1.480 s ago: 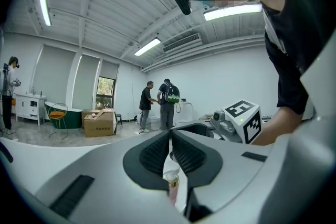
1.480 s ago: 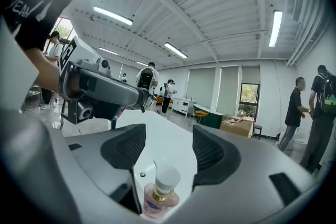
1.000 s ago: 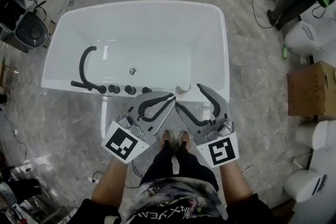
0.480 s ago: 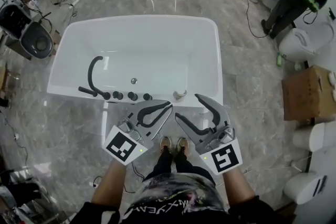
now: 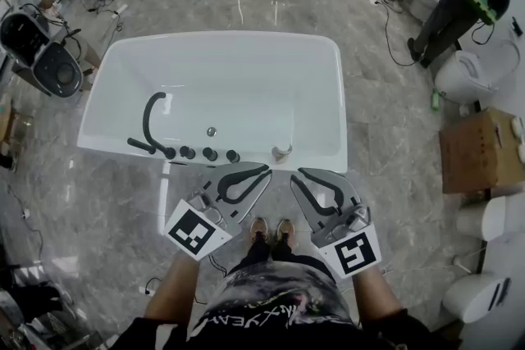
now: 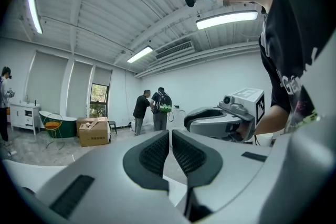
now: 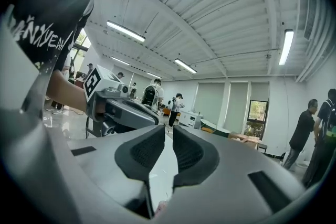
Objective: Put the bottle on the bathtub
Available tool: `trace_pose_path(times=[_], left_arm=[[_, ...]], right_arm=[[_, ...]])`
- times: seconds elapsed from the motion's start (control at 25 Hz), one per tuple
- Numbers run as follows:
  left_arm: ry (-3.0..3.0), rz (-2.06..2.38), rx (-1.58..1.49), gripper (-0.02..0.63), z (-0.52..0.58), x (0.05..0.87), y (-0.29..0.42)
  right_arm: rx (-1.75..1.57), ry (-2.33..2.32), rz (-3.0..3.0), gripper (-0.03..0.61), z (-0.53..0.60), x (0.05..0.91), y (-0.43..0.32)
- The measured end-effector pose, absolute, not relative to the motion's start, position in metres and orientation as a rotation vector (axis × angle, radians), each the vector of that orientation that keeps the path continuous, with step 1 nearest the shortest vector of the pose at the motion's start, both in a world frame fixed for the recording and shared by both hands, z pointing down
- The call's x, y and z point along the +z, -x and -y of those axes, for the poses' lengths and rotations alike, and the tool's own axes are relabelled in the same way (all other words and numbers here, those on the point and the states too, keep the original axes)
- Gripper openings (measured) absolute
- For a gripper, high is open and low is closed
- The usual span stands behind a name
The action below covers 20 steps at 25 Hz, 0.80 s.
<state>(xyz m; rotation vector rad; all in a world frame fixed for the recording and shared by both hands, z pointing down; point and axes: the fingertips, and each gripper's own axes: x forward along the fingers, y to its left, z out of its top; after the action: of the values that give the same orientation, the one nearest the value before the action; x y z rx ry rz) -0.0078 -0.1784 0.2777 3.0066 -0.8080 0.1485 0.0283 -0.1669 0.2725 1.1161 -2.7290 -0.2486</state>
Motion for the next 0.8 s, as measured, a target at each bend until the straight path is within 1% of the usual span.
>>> trace_pose_path(times=[0.08,0.16,0.8], left_arm=[[-3.007,0.808,0.144,0.035,0.178,0.274,0.010],[-3.011,0.805,0.147,0.035,0.177,0.273,0.010],[-3.005,0.817,0.162,0.035,0.179,0.274,0.005]], right_arm=[[-0.243,-1.114,2.730,0.017,0.165,0.271,-0.026],[-0.234,-1.111,2.741,0.002,0.162,0.270,-0.026],[-0.224,-1.118,2.755,0.000,0.168,0.267,-0.038]])
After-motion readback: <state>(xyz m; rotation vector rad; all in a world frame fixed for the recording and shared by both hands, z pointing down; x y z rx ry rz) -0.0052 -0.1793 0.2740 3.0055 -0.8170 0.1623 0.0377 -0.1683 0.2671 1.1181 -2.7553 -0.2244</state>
